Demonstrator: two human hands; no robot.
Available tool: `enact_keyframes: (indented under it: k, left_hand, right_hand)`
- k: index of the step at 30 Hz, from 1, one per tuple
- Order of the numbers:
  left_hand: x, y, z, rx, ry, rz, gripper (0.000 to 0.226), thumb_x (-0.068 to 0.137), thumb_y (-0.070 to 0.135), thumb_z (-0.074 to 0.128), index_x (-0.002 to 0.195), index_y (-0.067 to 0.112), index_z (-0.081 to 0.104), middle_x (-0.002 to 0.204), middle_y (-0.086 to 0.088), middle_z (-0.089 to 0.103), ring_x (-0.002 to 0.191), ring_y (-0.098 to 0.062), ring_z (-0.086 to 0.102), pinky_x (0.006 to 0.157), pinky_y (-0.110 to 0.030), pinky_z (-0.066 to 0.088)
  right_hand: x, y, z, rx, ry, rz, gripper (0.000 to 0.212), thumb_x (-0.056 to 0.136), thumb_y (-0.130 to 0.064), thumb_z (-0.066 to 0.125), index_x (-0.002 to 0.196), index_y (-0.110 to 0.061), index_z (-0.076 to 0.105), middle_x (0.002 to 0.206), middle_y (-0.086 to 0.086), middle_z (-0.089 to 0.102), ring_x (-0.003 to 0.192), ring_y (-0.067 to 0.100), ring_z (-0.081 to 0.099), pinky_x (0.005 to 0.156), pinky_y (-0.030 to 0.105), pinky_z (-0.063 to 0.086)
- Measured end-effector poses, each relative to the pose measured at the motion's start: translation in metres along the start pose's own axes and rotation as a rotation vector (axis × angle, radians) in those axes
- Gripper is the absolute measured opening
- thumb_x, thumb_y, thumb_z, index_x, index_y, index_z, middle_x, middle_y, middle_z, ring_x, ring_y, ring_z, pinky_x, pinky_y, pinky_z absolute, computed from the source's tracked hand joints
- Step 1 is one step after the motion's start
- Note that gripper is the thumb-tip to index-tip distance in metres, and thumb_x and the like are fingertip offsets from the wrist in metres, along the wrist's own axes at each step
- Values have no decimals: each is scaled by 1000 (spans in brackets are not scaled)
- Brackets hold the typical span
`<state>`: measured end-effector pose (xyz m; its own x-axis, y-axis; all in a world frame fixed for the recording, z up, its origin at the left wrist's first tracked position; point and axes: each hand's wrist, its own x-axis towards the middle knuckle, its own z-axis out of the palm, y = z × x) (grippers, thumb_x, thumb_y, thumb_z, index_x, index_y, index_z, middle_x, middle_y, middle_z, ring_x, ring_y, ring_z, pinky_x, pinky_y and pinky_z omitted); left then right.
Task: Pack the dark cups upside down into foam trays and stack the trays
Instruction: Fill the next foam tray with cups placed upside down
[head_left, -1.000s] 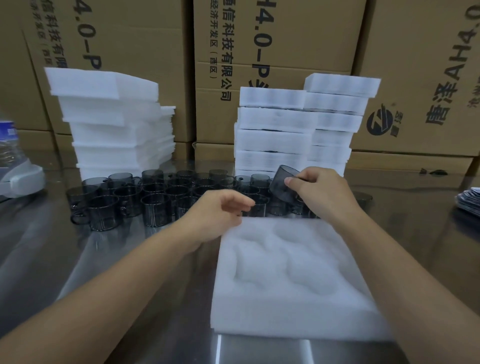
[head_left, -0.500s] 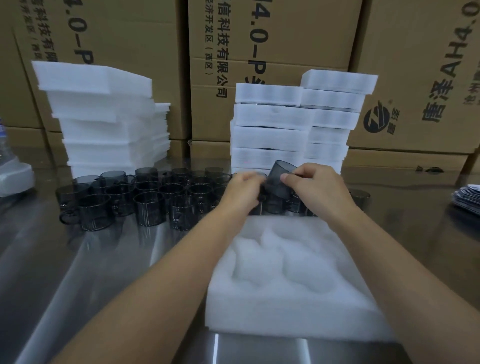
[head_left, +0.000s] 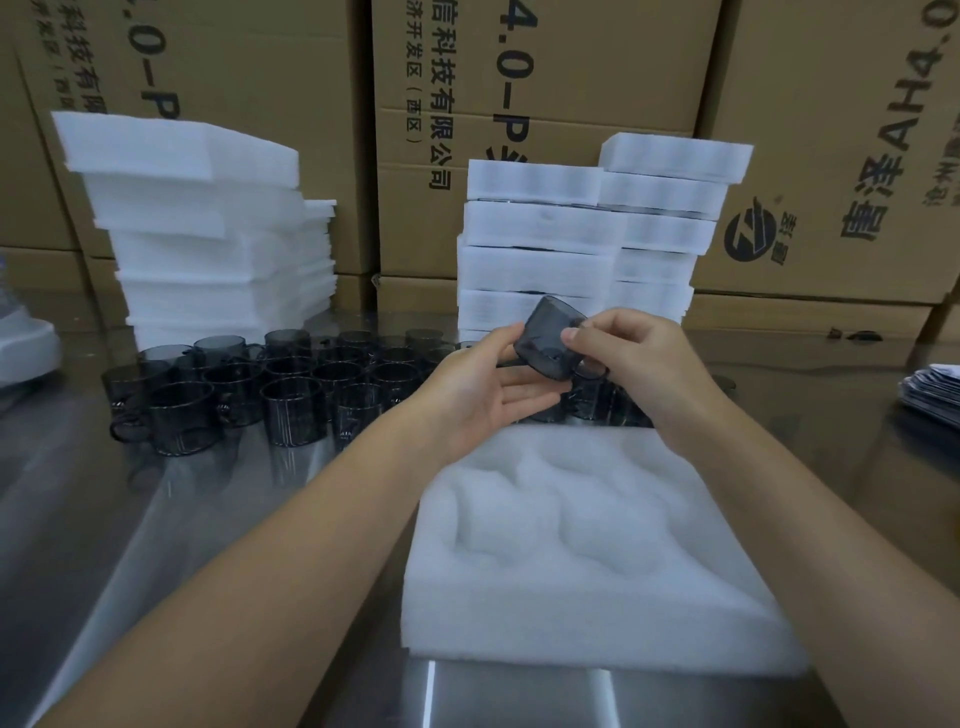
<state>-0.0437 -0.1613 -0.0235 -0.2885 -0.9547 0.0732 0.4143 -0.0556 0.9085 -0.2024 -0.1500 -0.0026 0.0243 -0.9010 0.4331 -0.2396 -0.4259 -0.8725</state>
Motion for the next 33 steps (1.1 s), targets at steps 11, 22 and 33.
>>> enact_keyframes:
  k: [11, 22, 33]
  left_hand:
    - [-3, 1, 0, -106, 32, -4, 28, 99, 16, 40, 107, 0, 61, 84, -14, 70, 76, -26, 69, 70, -33, 60]
    - [-1, 0, -3, -8, -10, 93, 18, 90, 23, 60, 101, 11, 67, 96, -11, 68, 79, -19, 69, 64, -26, 56]
    - [-2, -1, -1, 73, -23, 100, 28, 90, 39, 62, 93, 13, 71, 91, -11, 73, 86, -24, 72, 70, -32, 57]
  right_hand:
    - [0, 5, 2, -72, -116, -117, 62, 71, -16, 83, 115, -40, 45, 111, -16, 54, 80, -20, 54, 57, 3, 43]
    - [-5, 6, 5, -306, -99, -190, 58, 68, -26, 85, 114, -39, 50, 106, -13, 38, 89, -9, 49, 64, -4, 36]
    - [-1, 4, 6, -200, -15, -139, 20, 84, -46, 66, 100, -35, 62, 107, -14, 56, 77, 6, 61, 75, 26, 54]
